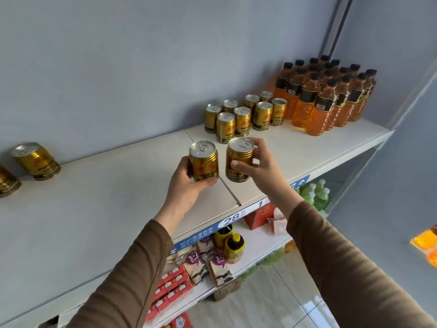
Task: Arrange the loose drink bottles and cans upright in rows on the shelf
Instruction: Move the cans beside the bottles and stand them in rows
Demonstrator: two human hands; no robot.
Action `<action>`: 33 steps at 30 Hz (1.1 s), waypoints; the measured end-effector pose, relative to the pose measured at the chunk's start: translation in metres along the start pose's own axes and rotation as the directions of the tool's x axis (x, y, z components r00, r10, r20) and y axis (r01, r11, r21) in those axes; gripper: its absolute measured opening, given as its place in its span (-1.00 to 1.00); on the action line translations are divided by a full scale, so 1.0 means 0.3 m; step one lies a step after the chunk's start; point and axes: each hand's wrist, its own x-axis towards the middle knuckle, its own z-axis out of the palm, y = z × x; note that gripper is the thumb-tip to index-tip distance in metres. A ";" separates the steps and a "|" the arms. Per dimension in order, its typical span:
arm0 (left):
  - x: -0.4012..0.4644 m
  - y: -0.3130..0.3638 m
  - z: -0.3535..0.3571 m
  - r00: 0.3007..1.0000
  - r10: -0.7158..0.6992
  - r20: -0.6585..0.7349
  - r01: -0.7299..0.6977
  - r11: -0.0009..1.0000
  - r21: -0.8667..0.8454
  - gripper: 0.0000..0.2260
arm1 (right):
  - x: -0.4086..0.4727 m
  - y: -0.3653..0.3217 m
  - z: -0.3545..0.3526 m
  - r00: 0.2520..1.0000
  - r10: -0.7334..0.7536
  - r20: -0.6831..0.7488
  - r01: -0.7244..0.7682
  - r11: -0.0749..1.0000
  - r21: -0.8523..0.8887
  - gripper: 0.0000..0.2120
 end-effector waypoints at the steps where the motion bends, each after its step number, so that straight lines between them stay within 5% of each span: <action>1: 0.015 0.003 0.021 1.000 -0.005 0.002 0.005 1.000 0.003 -0.49 | 0.016 0.006 -0.019 1.000 0.006 0.002 -0.006 1.000 0.000 -0.43; 17: 0.313 0.047 0.402 0.996 0.010 0.088 -0.004 0.998 -0.066 -0.32 | 0.265 0.127 -0.374 0.998 -0.008 -0.068 0.003 0.998 -0.062 -0.44; 33: 0.531 0.094 0.847 0.990 -0.108 -0.087 0.108 0.994 -0.009 -0.33 | 0.612 0.288 -0.746 0.999 -0.020 0.051 0.028 0.986 -0.162 -0.37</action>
